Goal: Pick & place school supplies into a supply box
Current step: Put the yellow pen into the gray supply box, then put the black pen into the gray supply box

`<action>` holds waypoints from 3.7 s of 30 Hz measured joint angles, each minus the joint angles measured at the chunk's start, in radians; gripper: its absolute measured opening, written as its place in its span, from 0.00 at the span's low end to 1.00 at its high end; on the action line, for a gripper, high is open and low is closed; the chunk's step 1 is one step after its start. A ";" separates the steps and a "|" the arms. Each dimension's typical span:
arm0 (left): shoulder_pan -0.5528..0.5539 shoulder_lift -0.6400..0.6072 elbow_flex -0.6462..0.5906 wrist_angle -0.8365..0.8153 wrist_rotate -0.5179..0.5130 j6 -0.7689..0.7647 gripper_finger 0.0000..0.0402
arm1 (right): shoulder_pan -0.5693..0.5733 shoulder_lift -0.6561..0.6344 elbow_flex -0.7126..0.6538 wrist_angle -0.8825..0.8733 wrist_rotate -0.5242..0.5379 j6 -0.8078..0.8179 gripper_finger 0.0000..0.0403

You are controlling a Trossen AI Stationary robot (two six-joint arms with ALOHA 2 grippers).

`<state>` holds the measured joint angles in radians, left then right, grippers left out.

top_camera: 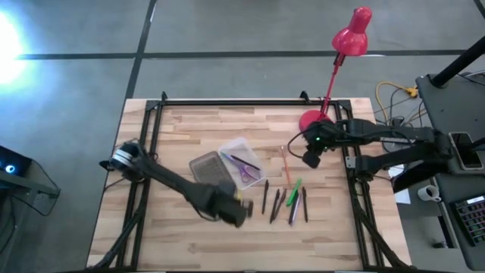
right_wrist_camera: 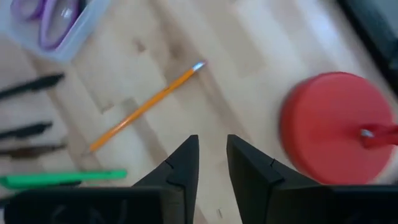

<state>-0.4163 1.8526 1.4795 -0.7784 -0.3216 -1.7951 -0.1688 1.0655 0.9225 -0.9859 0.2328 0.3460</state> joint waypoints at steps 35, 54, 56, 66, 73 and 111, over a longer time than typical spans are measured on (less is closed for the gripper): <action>0.348 -0.172 -0.370 0.436 -0.173 0.074 0.29 | 0.196 -0.027 -0.244 0.030 -0.368 0.681 0.46; 0.351 -0.261 -0.371 0.421 -0.234 0.323 0.29 | 0.500 0.302 -0.224 0.289 -0.373 1.222 0.41; 0.352 -0.273 -0.377 0.426 -0.234 0.348 0.29 | 0.505 0.336 -0.214 0.315 -0.377 1.239 0.39; 0.358 -0.340 -0.381 0.420 -0.233 0.491 0.29 | 0.504 0.484 -0.203 0.300 -0.403 1.271 0.27; 0.357 -0.388 -0.381 0.405 -0.234 0.552 0.29 | 0.502 0.522 -0.201 0.280 -0.389 1.198 0.09; 0.144 -0.579 -0.389 0.161 -0.287 0.491 0.29 | 0.001 0.784 0.416 0.528 -0.505 0.330 0.03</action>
<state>-0.2724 1.2740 1.0908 -0.6170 -0.6086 -1.3040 -0.1676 1.8499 1.3382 -0.4578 -0.2720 0.6765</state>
